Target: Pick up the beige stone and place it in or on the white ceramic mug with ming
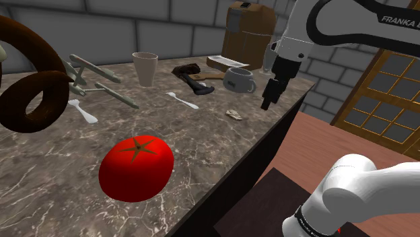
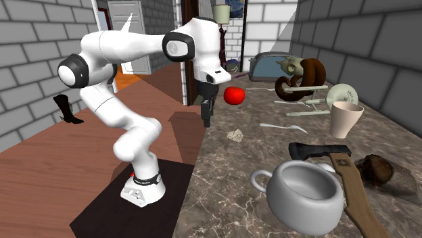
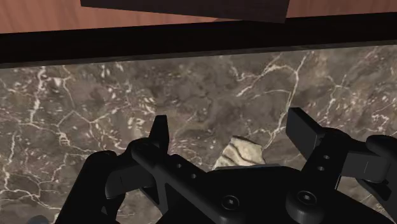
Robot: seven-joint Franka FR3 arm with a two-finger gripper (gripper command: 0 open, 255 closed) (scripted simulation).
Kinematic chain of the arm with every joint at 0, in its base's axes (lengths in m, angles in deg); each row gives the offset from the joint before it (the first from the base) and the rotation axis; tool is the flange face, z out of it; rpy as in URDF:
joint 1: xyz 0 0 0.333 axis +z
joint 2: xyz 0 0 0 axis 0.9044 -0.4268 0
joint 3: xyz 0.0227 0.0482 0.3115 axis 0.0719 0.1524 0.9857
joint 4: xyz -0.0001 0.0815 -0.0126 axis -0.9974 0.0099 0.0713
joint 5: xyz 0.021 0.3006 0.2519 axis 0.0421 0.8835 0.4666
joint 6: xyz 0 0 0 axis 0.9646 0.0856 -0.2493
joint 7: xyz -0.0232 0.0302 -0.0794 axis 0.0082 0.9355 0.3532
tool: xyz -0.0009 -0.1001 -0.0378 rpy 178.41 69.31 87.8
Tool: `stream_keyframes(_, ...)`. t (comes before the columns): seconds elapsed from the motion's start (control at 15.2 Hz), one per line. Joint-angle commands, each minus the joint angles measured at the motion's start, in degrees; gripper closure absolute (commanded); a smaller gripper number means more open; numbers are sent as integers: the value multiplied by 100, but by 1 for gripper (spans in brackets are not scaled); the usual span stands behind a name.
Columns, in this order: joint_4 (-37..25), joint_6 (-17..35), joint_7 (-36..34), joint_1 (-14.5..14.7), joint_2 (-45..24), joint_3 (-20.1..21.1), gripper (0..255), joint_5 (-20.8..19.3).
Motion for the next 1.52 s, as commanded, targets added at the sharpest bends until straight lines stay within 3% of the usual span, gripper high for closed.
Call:
stream_keyframes(0.0, 0, 0, 0, 0, 0, 0, 0, 0)
stream_keyframes(0.33, -566, 315, -1534, -309, -1140, 904, 0, -47)
stream_keyframes(0.66, -1347, 397, -2983, -628, -2381, 1607, 0, -364)
stream_keyframes(1.12, -744, 926, -2969, -611, -2305, 1588, 0, -350)
stream_keyframes(1.45, -697, 970, -2968, -610, -2301, 1588, 0, -349)
